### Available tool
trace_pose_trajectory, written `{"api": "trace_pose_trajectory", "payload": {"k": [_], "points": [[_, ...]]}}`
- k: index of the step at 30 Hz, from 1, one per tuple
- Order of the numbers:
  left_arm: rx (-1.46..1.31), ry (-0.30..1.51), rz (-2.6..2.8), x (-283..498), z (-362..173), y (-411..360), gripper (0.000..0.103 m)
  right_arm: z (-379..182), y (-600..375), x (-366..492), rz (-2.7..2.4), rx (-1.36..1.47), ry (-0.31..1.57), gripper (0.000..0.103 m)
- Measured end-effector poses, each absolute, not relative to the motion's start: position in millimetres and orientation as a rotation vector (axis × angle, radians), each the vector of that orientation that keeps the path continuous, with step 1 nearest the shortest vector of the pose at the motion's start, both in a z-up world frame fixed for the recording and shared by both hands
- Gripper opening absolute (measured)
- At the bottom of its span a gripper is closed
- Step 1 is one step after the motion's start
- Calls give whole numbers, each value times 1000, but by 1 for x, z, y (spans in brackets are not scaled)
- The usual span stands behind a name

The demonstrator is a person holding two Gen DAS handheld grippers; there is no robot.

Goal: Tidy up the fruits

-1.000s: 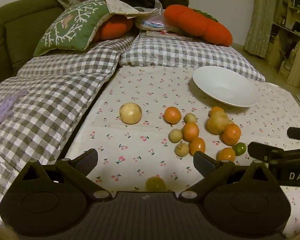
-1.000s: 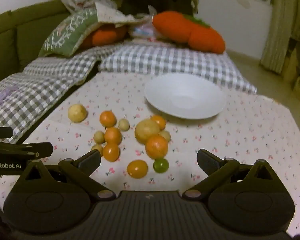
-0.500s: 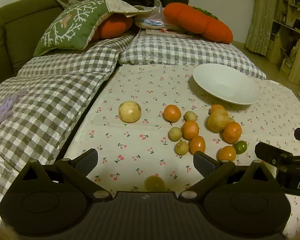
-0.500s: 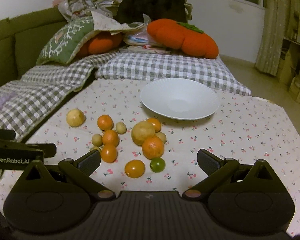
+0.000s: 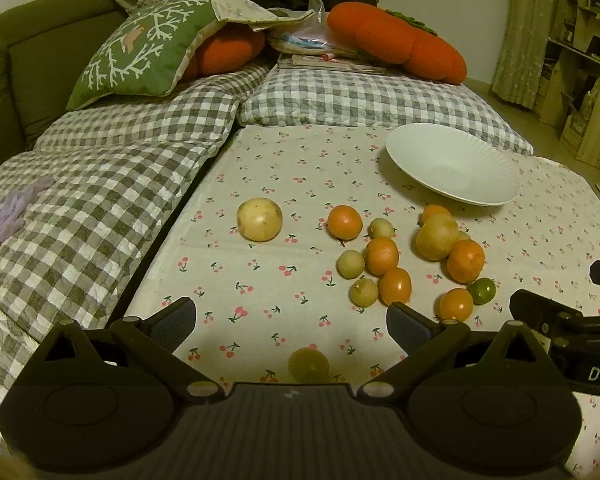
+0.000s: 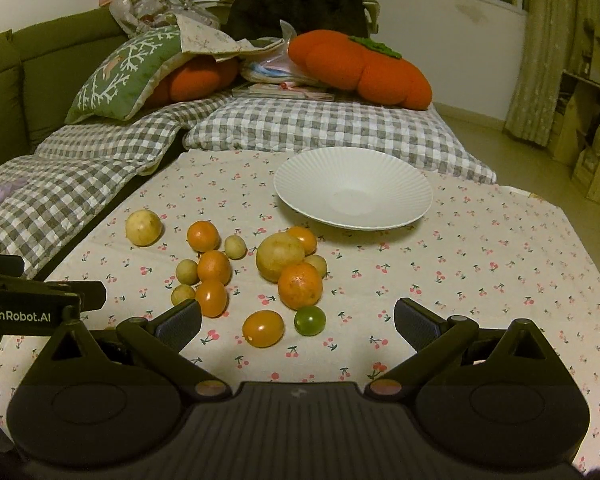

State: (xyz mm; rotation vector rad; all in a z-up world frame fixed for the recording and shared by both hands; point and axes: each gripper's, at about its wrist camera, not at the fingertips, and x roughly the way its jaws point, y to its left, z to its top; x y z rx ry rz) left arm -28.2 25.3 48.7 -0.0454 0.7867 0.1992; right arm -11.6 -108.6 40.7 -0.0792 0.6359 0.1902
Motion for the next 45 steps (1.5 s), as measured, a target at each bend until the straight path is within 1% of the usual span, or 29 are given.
{"api": "trace_pose_trajectory", "payload": {"k": [17, 20, 25, 31, 36, 45], "points": [[-47, 800, 199, -26, 47, 25, 92, 43, -104, -8, 187, -60, 672, 103], [-53, 805, 190, -19, 53, 32, 92, 53, -103, -2, 216, -43, 668, 103], [-114, 754, 229, -7, 73, 58, 92, 73, -108, 18, 206, -39, 635, 103], [-151, 750, 254, 16, 82, 75, 92, 68, -120, 53, 216, 26, 731, 103], [-159, 786, 257, 39, 77, 82, 92, 58, -119, 68, 239, 17, 794, 103], [-139, 865, 249, 92, 46, 90, 92, 38, -101, 98, 368, -63, 804, 103]]}}
